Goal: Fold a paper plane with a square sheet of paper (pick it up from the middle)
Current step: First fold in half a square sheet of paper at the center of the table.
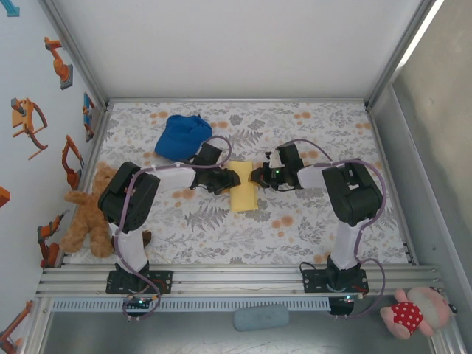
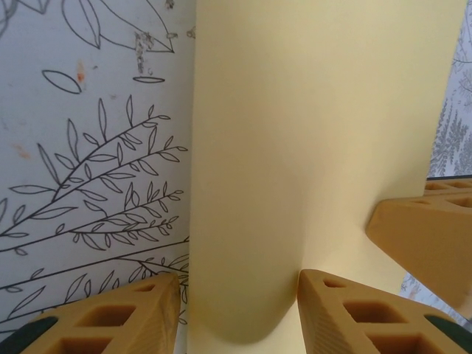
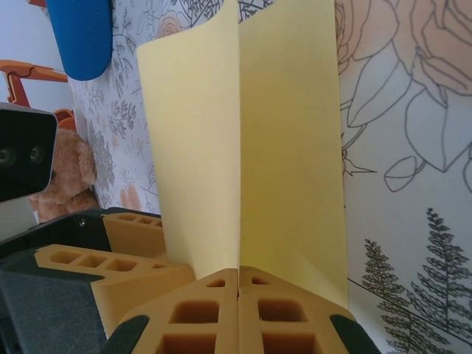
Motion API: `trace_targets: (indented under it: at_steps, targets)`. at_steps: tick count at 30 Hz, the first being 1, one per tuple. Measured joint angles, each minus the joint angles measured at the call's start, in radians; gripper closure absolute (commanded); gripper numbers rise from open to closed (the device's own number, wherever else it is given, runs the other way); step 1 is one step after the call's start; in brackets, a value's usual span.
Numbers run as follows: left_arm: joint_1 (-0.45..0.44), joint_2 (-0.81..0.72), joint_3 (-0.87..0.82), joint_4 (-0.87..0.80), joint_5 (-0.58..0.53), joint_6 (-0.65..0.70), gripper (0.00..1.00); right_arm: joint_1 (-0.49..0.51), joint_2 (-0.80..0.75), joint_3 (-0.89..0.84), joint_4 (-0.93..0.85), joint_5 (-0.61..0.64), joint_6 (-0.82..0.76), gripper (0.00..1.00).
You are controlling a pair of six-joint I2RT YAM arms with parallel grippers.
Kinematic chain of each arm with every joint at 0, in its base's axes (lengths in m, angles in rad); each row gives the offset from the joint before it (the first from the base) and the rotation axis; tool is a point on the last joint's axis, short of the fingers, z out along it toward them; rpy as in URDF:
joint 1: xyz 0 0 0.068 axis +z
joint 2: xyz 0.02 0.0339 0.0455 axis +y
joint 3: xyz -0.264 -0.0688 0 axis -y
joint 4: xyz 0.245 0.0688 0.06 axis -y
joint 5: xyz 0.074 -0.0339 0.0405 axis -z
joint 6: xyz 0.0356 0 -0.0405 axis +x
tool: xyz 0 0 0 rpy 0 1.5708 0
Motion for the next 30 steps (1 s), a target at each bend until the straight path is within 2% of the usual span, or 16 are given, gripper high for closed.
trace_targets:
  at_steps: [2, 8, 9, 20, 30]
  targets:
    - [-0.001, 0.007, 0.016, -0.024, -0.006, 0.0, 0.56, 0.0, 0.0, 0.006, -0.006, 0.0, -0.005, 0.97]
    - [-0.012, 0.029, 0.066, -0.103, -0.056, -0.008, 0.6, -0.001, -0.009, 0.035, -0.111, 0.037, -0.061, 0.67]
    - [-0.013, 0.034, 0.074, -0.114, -0.064, -0.012, 0.61, -0.003, -0.018, 0.04, -0.141, 0.055, -0.073, 0.64]
    - [-0.03, 0.088, 0.177, -0.253, -0.119, -0.058, 0.62, -0.033, -0.18, 0.121, -0.384, 0.299, -0.232, 0.63]
    - [-0.044, 0.136, 0.252, -0.347, -0.153, -0.109, 0.62, -0.033, -0.187, 0.121, -0.439, 0.356, -0.317, 0.65]
